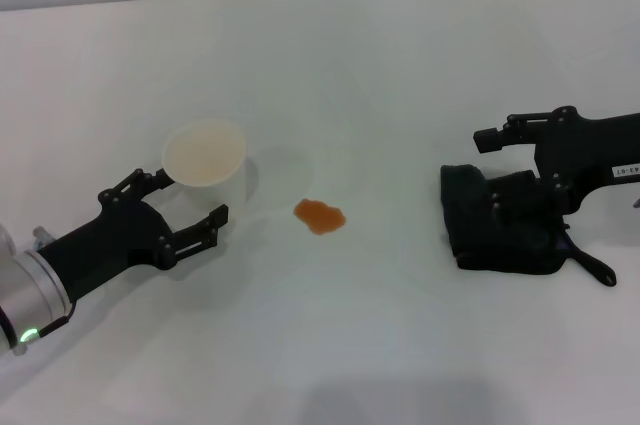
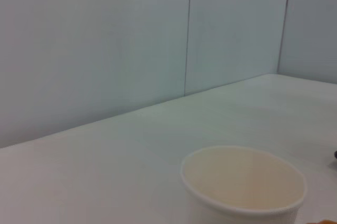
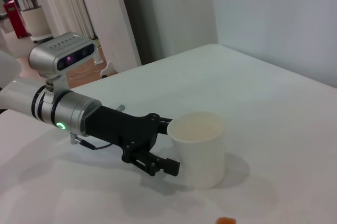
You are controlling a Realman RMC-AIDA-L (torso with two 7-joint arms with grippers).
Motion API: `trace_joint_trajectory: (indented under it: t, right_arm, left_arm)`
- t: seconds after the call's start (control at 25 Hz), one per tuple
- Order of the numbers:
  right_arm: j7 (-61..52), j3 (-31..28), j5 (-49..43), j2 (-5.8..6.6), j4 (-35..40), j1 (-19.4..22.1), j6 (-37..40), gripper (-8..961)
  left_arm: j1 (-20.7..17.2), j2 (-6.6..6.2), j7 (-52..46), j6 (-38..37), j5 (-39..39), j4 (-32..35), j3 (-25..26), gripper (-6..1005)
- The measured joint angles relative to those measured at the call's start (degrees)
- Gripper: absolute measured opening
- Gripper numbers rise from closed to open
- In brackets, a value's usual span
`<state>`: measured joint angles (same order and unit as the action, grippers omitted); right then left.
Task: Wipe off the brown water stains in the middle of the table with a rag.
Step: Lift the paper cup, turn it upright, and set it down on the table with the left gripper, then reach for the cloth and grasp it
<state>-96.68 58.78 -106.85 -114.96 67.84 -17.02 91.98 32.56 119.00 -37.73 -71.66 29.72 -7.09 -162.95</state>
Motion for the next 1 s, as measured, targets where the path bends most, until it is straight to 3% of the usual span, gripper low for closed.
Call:
trace_joint_trajectory:
  t: [0.4, 0.6, 0.84, 1.0]
  right_arm:
    - [-0.3, 0.5, 0.0, 0.0, 0.1, 0.1, 0.3, 852]
    - [-2.3, 0.5, -0.1, 0.05, 1.4, 0.2, 0.9, 851]
    - [-12.2, 0.9, -4.8, 0.13, 7.6, 0.0, 1.4, 851]
    - [-24.0, 3.2, -13.1, 0.08, 12.6, -1.7, 1.4, 851]
  left_arm:
    - [-2.9, 0.01, -0.1, -6.5, 0.2, -2.5, 0.0, 894]
    - [-5.6, -0.17, -5.6, -17.6, -0.6, -9.2, 0.0, 895]
    - [-7.5, -0.37, -10.2, -31.4, -1.3, -17.8, 0.0, 895]
    - [-6.8, -1.08, -11.5, -35.2, -4.9, -20.3, -0.1, 895]
